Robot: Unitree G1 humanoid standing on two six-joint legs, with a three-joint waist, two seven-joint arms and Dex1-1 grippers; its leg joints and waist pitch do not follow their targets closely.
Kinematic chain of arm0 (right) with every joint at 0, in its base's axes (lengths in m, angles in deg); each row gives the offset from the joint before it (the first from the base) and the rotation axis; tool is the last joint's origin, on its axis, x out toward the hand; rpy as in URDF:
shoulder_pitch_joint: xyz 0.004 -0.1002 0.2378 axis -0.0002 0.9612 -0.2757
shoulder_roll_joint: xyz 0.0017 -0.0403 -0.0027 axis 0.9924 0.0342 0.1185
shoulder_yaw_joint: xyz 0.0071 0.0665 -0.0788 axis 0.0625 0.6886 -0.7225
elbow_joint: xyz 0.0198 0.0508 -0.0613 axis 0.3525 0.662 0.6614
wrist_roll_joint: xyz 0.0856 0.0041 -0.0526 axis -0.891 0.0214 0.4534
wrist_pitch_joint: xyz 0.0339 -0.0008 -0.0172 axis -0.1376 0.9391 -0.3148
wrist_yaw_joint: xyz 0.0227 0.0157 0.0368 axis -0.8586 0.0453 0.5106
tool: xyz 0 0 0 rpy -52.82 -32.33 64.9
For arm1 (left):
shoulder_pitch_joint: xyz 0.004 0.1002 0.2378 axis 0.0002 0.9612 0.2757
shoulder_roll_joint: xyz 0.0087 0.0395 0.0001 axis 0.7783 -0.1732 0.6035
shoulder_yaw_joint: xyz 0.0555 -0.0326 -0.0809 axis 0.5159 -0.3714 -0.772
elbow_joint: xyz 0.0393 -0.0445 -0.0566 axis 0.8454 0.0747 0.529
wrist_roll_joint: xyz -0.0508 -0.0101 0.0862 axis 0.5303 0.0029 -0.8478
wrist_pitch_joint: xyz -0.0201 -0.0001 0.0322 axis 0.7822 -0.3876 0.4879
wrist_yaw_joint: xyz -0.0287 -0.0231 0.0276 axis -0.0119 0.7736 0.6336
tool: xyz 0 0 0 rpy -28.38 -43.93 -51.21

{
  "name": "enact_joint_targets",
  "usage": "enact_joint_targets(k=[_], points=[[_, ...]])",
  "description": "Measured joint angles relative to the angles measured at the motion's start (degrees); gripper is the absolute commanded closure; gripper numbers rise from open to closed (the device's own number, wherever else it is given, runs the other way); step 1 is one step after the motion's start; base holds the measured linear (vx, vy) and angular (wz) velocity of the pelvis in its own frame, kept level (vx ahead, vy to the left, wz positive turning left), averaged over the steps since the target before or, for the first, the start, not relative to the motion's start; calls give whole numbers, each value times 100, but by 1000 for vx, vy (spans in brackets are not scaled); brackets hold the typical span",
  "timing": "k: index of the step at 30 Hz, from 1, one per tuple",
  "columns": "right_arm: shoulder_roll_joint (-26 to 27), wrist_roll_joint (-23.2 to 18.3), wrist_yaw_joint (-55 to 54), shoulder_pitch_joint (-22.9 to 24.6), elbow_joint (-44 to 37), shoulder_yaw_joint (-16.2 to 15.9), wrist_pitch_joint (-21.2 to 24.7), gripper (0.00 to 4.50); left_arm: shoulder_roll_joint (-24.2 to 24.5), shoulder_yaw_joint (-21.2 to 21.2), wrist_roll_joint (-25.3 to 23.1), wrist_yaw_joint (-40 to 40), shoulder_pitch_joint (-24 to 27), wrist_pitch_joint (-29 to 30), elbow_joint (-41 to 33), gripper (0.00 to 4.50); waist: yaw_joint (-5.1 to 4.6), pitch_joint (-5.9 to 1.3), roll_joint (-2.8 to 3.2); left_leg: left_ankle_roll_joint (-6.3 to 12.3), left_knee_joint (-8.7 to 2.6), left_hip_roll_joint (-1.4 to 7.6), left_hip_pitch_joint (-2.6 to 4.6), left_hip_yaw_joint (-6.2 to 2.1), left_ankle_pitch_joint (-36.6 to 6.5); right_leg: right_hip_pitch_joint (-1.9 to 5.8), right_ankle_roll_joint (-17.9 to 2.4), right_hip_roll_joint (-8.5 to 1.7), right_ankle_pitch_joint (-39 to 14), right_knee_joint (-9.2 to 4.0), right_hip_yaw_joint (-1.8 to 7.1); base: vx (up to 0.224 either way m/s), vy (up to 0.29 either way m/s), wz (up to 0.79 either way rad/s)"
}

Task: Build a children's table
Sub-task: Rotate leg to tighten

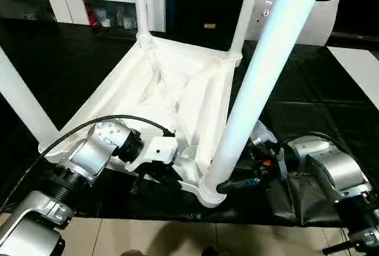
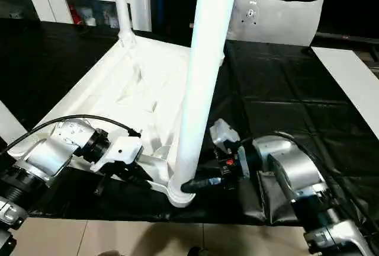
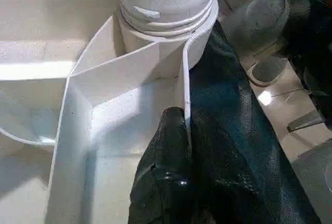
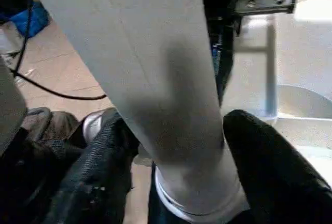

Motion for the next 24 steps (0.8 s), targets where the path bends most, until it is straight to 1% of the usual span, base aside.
enact_joint_targets(k=[1, 2, 5, 6, 7, 9, 13, 15, 16, 18, 19, 20, 21, 22, 23, 24], points=[[6, -1, 11, 0, 33, -6, 0, 192, 0, 2, 1, -19, -5, -7, 0, 450, 1, 1, -1, 0, 0, 0, 0, 0, 0, 0, 0, -1, 0, 0, 0, 0, 0, 0], [8, -6, 36, 0, 61, -7, 0, 192, -1, 3, 1, -31, -9, -10, 0, 450, 1, 1, -3, 0, 0, 0, -1, 0, 0, 0, 0, -1, 0, 0, 0, 0, 0, 0], [10, -14, 74, 0, 66, -12, 5, 221, -3, 4, 0, -41, -20, -11, 9, 450, -7, 2, -5, -2, 0, 0, 1, 0, -1, 0, 0, -1, 0, 0, 0, 0, 0, 0], [10, -14, 73, 0, 66, -12, 9, 221, -4, 4, 0, -41, -23, -11, 17, 450, -7, 2, -5, -5, 0, 0, 1, 0, -2, 0, 0, -1, 0, 0, -1, 0, 0, 0], [10, -14, 70, 0, 66, -12, 8, 232, -6, 4, 1, -43, -27, -11, 25, 450, -7, 2, -5, -7, 0, 0, 1, 0, -3, 0, 0, -1, 0, 1, -1, 0, 0, 0], [9, -70, 24, 19, 20, 9, 150, 235, -19, -6, 36, -42, -30, 72, 27, 450, -7, 2, -5, -9, 0, 0, 1, 0, -3, 1, 0, -1, 0, 1, -1, 0, 0, 0], [56, -231, -296, 265, -291, 200, 523, 241, -81, -66, 87, 3, -31, 459, -7, 450, -7, 3, -1, -13, 0, 0, 8, 0, -4, 8, 0, -1, 0, 2, -1, 0, 0, 0], [155, -246, -688, 437, -457, 387, 677, 241, -148, -132, 62, 220, -28, 806, -14, 450, -17, 6, 5, -18, 0, 1, 24, 0, 5, 25, 1, -1, -1, 1, 0, 0, 0, 0], [227, -216, -964, 519, -526, 483, 713, 241, -188, -180, 25, 399, -28, 1001, -16, 450, -37, 8, 8, -23, 1, 1, 43, 1, 9, 37, 2, 0, -1, 0, 0, 0, 0, 0], [501, -17, -1620, 634, -623, 671, 752, 242, -302, -323, -96, 795, -16, 1399, -20, 450, -110, 8, 9, -32, 1, 1, 65, 1, 16, 58, 5, 0, -3, -4, -4, 0, 0, 0], [643, 64, -1980, 644, -623, 764, 756, 242, -357, -392, -154, 1017, -17, 1556, -21, 450, -179, 14, 17, -34, 7, 0, 77, -1, 18, 65, 7, 0, -4, -12, -12, 0, 0, 0], [855, 176, -2472, 666, -614, 925, 780, 243, -492, -470, -216, 1355, -15, 1793, -25, 450, -278, 21, 26, -34, 9, 0, 92, -14, 17, 92, 8, 4, -4, -61, -45, 0, 0, 0], [1002, 255, -2857, 665, -605, 1028, 789, 245, -590, -519, -258, 1585, -15, 1949, -30, 450, -375, 29, 41, -34, 12, 4, 92, -41, 17, 115, 8, 4, -4, -116, -101, 0, 0, 0], [1163, 330, -3249, 665, -595, 1139, 812, 247, -725, -565, -291, 1816, -12, 2129, -35, 450, -472, 39, 66, -34, 10, 24, 90, -68, 17, 159, 9, 3, -3, -201, -185, 0, 0, 0], [1363, 435, -3705, 650, -588, 1260, 827, 250, -904, -637, -332, 2099, -13, 2326, -41, 450, -553, 48, 82, -33, 2, 71, 82, -107, 15, 183, 9, 3, -3, -287, -260, -22, 33, -18], [1507, 497, -4013, 641, -588, 1329, 838, 250, -1021, -685, -340, 2285, -13, 2461, -43, 450, -637, 69, 122, -33, 9, 105, 66, -146, 14, 226, 10, -3, -3, -353, -350, -22, 33, -18]])
